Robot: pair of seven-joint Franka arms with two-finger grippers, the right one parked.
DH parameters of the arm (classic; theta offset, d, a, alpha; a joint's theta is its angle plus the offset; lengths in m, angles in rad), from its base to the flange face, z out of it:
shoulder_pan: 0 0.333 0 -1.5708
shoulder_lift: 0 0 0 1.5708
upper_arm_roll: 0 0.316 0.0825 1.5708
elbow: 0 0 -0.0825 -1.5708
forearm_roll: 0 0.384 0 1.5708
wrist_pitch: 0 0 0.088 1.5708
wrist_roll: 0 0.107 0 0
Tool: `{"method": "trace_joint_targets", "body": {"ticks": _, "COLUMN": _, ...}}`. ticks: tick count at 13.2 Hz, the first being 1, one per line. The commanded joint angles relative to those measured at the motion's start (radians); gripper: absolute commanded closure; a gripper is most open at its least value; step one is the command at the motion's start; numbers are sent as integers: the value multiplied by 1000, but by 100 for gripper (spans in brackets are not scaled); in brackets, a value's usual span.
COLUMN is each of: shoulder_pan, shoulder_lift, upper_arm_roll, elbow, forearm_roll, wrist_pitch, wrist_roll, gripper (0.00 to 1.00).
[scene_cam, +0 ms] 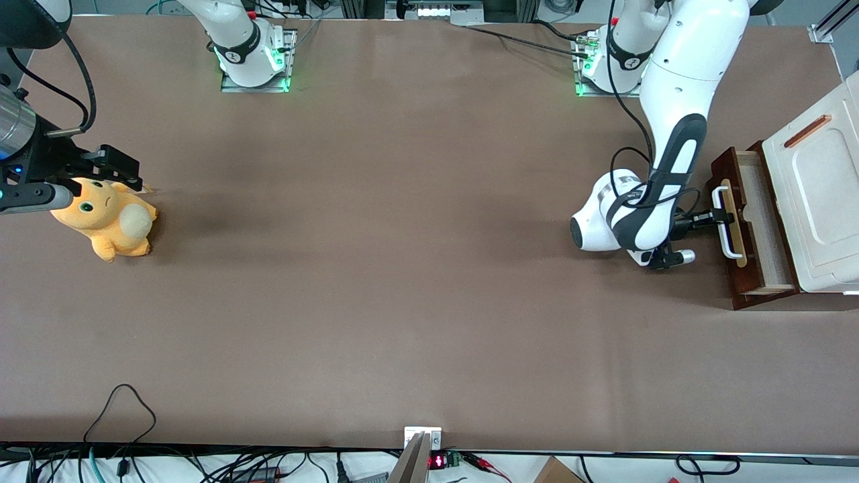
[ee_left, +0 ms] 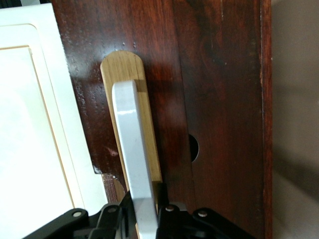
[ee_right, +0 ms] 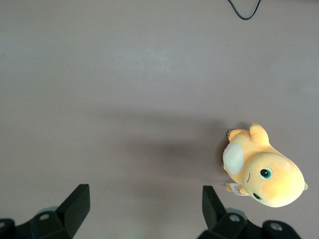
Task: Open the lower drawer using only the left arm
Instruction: 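Pull the handle with the left gripper to slide the drawer out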
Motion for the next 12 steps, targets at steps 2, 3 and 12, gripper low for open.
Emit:
{"method": "trace_joint_targets", "body": {"ticks": 2, "shoulder_pan": -58, "shoulder_lift": -13, "upper_arm_roll": -23, "elbow": -20, "forearm_roll": -109, "wrist_pitch": -85, "wrist_roll": -20, "gripper": 81}}
{"method": "trace_joint_targets", "body": {"ticks": 3, "shoulder_pan": -58, "shoulder_lift": -13, "upper_arm_roll": -24, "elbow": -20, "forearm_roll": -109, "wrist_pitch": -86, "wrist_roll": -22, "gripper": 81}}
{"method": "trace_joint_targets", "body": {"ticks": 12, "shoulder_pan": -61, "shoulder_lift": -13, "upper_arm_roll": -27, "elbow": -10, "forearm_roll": -115, "wrist_pitch": -99, "wrist_roll": -20, "gripper": 81}}
